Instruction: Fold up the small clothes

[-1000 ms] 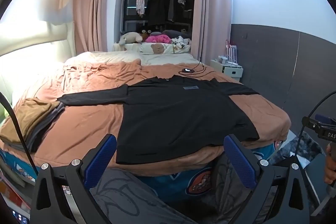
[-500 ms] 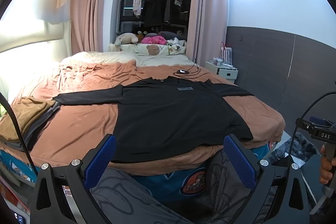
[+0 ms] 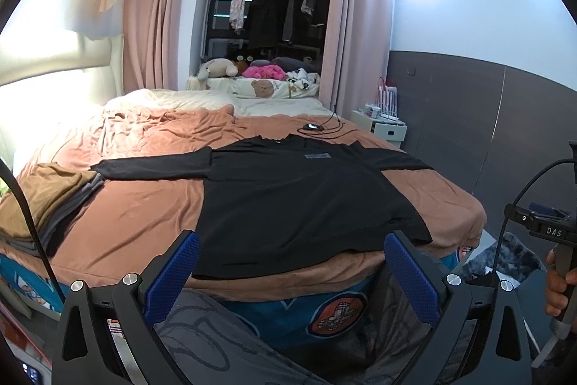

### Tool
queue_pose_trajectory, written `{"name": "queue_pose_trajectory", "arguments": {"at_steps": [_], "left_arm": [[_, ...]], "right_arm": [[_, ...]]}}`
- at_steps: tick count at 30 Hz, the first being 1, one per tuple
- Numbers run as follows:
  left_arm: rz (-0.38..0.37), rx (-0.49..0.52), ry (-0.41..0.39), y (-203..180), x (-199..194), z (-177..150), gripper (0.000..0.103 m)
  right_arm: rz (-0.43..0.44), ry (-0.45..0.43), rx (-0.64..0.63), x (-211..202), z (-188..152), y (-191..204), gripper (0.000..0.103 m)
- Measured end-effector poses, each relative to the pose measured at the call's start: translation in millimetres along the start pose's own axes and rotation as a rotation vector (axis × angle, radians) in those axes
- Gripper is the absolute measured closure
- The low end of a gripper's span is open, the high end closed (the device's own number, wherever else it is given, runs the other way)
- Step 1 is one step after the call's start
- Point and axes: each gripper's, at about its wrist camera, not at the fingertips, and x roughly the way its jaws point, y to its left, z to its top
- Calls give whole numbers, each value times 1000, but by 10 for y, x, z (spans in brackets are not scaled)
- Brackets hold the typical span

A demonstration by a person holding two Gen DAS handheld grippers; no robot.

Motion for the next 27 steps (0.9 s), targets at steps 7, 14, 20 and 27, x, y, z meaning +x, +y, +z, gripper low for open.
{"name": "queue_pose_trajectory", "arguments": {"at_steps": [7, 14, 20, 27], "left_arm": [[12, -2, 2, 13, -35, -14, 0], [21, -6, 1, 30, -25, 1, 0], [19, 9, 1, 28, -12, 17, 0], [18, 10, -2, 15, -5, 25, 0]], "right_arm": [[13, 6, 1, 10, -5, -25, 0], [29, 20, 21, 81, -10, -86, 0], [20, 11, 26, 90, 32, -96, 0], [20, 9, 30, 110, 55, -75, 0]]}}
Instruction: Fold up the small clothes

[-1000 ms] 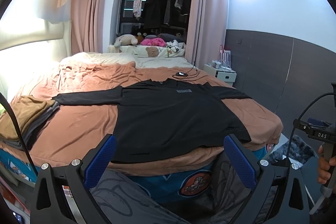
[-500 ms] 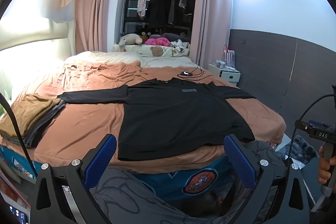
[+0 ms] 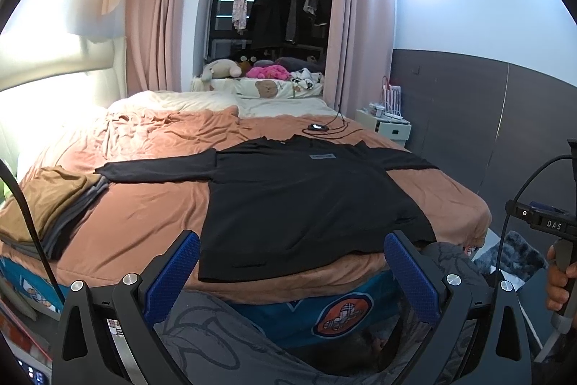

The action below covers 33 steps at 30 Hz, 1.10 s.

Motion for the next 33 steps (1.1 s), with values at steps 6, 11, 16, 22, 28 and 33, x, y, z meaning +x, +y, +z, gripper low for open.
{"name": "queue_pose_trajectory", "arguments": {"at_steps": [6, 11, 16, 22, 28, 33], "left_arm": [[0, 2, -2, -13, 3, 3, 0], [-4, 15, 1, -27, -2, 28, 0], [-3, 9, 0, -4, -2, 119, 0], [41, 19, 2, 15, 76, 219, 0], [85, 15, 30, 119, 230, 371, 0], [120, 12, 38, 303, 343, 523, 0]], "right_arm": [[-1, -10, -2, -17, -14, 24, 0], [-5, -12, 2, -27, -8, 23, 0], [10, -14, 18, -26, 101, 13, 0], [28, -43, 5, 63, 241, 30, 0], [60, -55, 8, 341, 399, 54, 0], [90, -49, 13, 617, 505, 51, 0]]}}
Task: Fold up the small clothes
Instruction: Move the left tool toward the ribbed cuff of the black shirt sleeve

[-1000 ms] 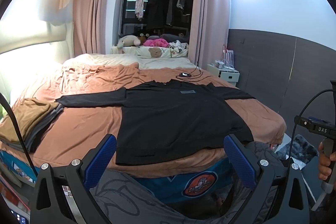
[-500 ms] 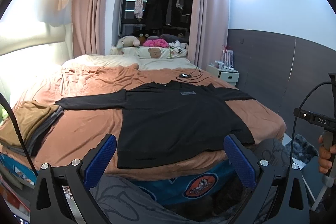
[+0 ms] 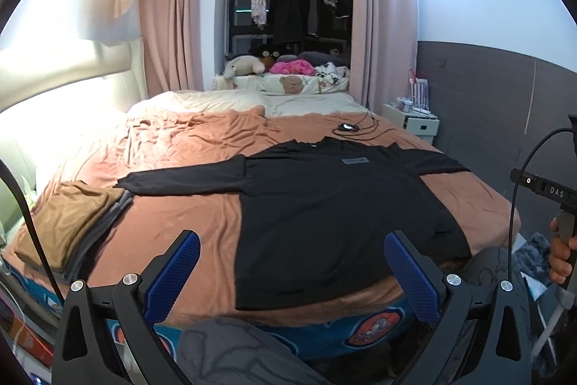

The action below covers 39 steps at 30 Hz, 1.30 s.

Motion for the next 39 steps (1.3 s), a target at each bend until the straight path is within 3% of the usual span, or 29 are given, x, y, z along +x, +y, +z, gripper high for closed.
{"name": "queue_pose_trajectory", "arguments": {"at_steps": [9, 20, 26, 35, 39], "left_arm": [[47, -72, 22, 482, 424, 242, 0], [123, -157, 92, 1139, 962, 427, 0], [164, -194, 100, 1448, 1143, 550, 0], [245, -279, 112, 1997, 1433, 665, 0], [302, -276, 123, 2226, 1561, 693, 0]], "right_arm": [[27, 18, -14, 539, 270, 89, 0], [74, 119, -82, 1225, 577, 356, 0], [45, 118, -140, 1474, 840, 555, 0], [179, 132, -170, 1891, 1014, 758, 0], [194, 155, -219, 2120, 1011, 774, 0]]}}
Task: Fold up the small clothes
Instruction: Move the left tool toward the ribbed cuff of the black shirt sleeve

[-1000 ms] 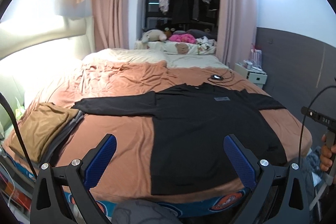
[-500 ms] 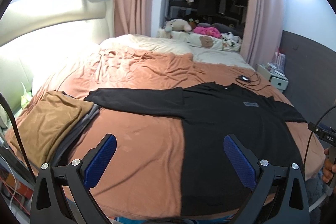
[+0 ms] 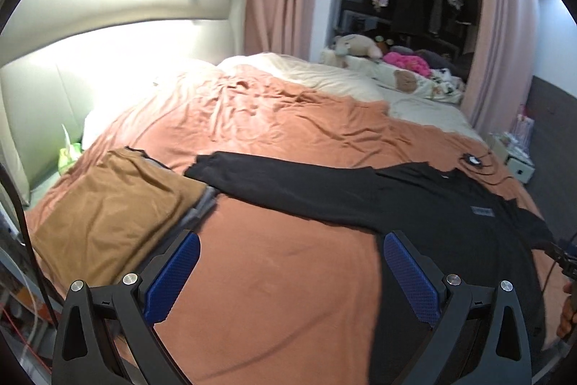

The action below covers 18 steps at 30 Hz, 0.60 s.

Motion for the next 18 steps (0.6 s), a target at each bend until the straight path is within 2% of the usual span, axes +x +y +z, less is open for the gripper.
{"name": "queue_pose_trajectory", "arguments": {"at_steps": [4, 7, 12, 15, 18], "left_arm": [[32, -41, 12, 259, 238, 136, 1], [47, -64, 16, 402, 378, 225, 8], [65, -107, 50, 670, 687, 430, 14], [87, -141, 77, 857, 875, 570, 19], [102, -170, 97, 1028, 1036, 715, 20]], "right_arm": [[27, 2, -60, 242, 105, 74, 0], [59, 42, -117, 455, 157, 180, 0], [138, 102, -107, 741, 280, 231, 0], [152, 99, -130, 908, 415, 272, 0], [175, 104, -145, 1066, 502, 325, 0]]}}
